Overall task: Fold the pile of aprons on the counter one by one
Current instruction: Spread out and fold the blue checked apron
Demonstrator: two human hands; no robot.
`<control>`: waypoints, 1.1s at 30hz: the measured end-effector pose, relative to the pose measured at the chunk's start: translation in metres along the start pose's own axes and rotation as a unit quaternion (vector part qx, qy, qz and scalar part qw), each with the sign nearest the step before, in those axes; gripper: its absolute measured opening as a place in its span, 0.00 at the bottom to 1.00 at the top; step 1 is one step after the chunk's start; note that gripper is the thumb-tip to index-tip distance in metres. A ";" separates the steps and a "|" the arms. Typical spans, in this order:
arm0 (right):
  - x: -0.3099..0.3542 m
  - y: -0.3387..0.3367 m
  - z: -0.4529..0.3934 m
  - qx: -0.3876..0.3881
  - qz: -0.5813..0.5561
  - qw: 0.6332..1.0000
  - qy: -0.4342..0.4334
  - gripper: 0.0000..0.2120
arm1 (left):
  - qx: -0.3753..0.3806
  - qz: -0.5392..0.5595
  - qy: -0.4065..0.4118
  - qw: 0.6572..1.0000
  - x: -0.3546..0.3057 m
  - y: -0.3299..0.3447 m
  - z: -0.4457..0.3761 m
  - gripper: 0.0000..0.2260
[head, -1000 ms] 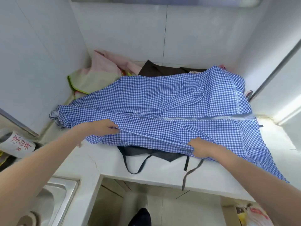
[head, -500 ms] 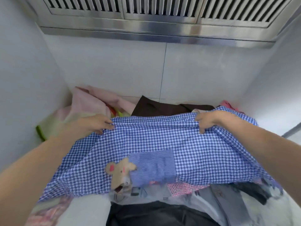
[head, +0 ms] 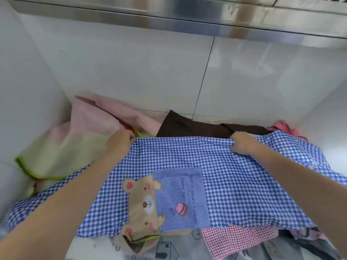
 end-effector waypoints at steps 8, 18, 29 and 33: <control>-0.004 0.004 -0.001 -0.051 -0.043 0.998 -0.008 0.07 | 0.025 -0.069 0.242 0.967 -0.097 0.016 0.030 0.19; -0.073 -0.004 0.042 0.012 0.114 0.993 -0.004 0.14 | 0.179 0.073 0.137 0.971 -0.208 0.075 0.026 0.15; -0.184 -0.070 0.033 -0.027 0.138 0.986 0.085 0.19 | 0.152 0.069 0.069 0.984 -0.235 0.066 0.018 0.10; -0.179 -0.055 0.017 0.003 0.092 0.996 -0.012 0.10 | 0.179 0.148 0.055 0.971 -0.248 0.068 0.019 0.10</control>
Point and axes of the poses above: each hand's wrist, its own z-axis away from the middle knuckle, its own y-axis out of the palm, x = y × z, the point moved 2 cm from there along -z, towards the middle knuckle, and after that the axes turned 1 degree about y, right-handed, at the moved point
